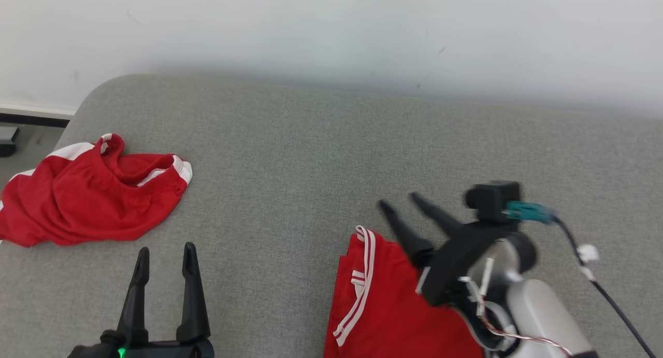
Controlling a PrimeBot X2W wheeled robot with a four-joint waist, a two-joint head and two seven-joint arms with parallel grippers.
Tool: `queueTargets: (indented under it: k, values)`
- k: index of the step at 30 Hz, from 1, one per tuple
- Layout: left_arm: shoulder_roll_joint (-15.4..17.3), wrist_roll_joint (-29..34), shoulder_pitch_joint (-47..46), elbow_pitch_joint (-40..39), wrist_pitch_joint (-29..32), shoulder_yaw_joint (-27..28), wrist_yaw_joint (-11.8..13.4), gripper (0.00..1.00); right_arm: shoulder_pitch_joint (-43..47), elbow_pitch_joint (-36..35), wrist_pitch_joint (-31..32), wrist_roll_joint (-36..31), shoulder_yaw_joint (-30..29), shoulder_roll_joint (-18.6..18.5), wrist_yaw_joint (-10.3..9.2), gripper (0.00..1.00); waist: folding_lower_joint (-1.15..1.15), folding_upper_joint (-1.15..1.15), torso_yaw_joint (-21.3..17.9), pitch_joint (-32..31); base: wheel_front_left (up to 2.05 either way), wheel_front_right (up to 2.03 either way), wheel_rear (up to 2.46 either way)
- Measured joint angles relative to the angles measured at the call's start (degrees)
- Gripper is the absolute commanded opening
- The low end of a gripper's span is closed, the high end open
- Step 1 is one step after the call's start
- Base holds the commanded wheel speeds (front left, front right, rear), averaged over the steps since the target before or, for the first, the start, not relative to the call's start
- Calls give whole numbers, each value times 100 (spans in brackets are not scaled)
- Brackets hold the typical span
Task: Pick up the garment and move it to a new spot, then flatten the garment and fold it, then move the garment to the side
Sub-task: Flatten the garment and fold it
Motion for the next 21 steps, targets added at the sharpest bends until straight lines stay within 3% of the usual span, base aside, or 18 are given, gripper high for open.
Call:
queueTargets:
  k: [5, 11, 21]
  values:
    - [-1, -169, 79, -1, 0, 45, 20, 100, 504, -463, -829, -867, -1010, -11, 0, 100, 0, 0, -68, -73, 0, 0, 0]
    - [-2, -226, 117, 132, 0, 115, -82, 100, 1187, -684, -1958, -1423, -1874, 1, 0, 100, 0, 0, -226, -131, 0, 0, 0]
    - [-2, 107, 215, 736, 1, 119, -328, 100, 1915, -210, -3112, -2259, -2275, 5, 0, 100, 0, 0, -521, -367, 0, 0, 0]
